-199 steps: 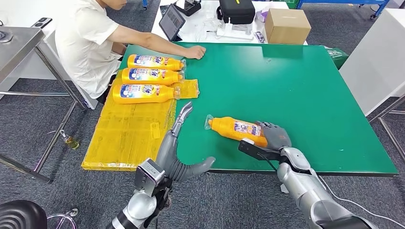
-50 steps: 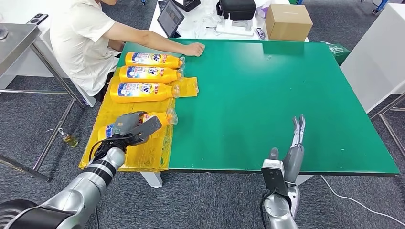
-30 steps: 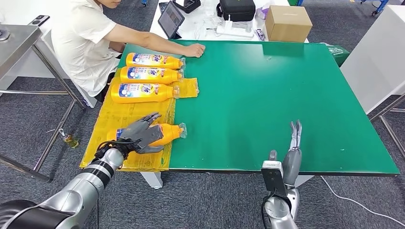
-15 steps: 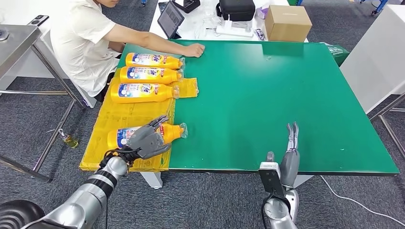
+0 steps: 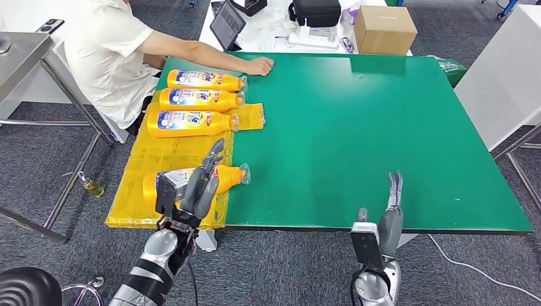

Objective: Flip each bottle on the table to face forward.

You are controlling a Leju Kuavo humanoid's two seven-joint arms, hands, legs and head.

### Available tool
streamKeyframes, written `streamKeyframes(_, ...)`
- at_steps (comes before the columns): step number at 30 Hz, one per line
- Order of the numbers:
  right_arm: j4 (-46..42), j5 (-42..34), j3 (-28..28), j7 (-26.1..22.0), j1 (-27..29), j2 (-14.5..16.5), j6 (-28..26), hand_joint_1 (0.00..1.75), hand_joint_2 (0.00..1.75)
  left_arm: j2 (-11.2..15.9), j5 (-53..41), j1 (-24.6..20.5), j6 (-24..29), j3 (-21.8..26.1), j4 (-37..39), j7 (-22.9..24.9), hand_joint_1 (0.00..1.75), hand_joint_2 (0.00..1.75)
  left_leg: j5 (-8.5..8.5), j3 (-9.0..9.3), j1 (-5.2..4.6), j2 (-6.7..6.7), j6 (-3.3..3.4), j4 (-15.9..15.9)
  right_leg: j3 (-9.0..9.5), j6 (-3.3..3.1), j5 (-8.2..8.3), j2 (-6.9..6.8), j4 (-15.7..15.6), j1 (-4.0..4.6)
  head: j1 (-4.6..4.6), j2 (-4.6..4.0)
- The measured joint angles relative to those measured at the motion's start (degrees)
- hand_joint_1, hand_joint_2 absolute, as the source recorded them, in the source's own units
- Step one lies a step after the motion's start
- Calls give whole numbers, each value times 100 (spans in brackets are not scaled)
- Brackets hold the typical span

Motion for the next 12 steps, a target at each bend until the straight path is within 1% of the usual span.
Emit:
streamKeyframes(3, -361, -563, 254, 0, 157, -30, 2, 0, 175, -59, 283, 265, 721, -211, -436, -125, 0, 175, -1, -1, 0, 0, 0, 0, -1, 0, -1, 0, 0, 0, -1, 0)
streamKeyframes(5, -640, -878, 522, 0, 261, -83, 14, 0, 175, -82, 480, 466, 1083, -433, -721, -172, 0, 175, -2, -4, 0, 0, 1, 0, -4, 0, -3, 0, 0, 0, 0, 0)
streamKeyframes(9, -1020, -1059, 903, -1, 383, -169, 61, 0, 175, -109, 657, 744, 1238, -786, -1087, -172, 0, 175, -6, -11, -1, 0, 1, 0, -10, -1, -4, 0, -2, -1, 1, 0)
streamKeyframes(11, -1126, -1091, 998, 0, 418, -197, 79, 0, 87, -116, 688, 809, 1258, -872, -1194, -173, 0, 175, -6, -10, -1, 0, 1, 0, -10, -1, -4, 0, -2, -1, 0, 0)
streamKeyframes(12, -1148, -1099, 1017, 0, 426, -203, 84, 0, 58, -117, 696, 823, 1264, -889, -1215, -174, 0, 175, -6, -10, 0, 0, 1, 0, -10, -1, -4, 0, -2, -1, 0, 0)
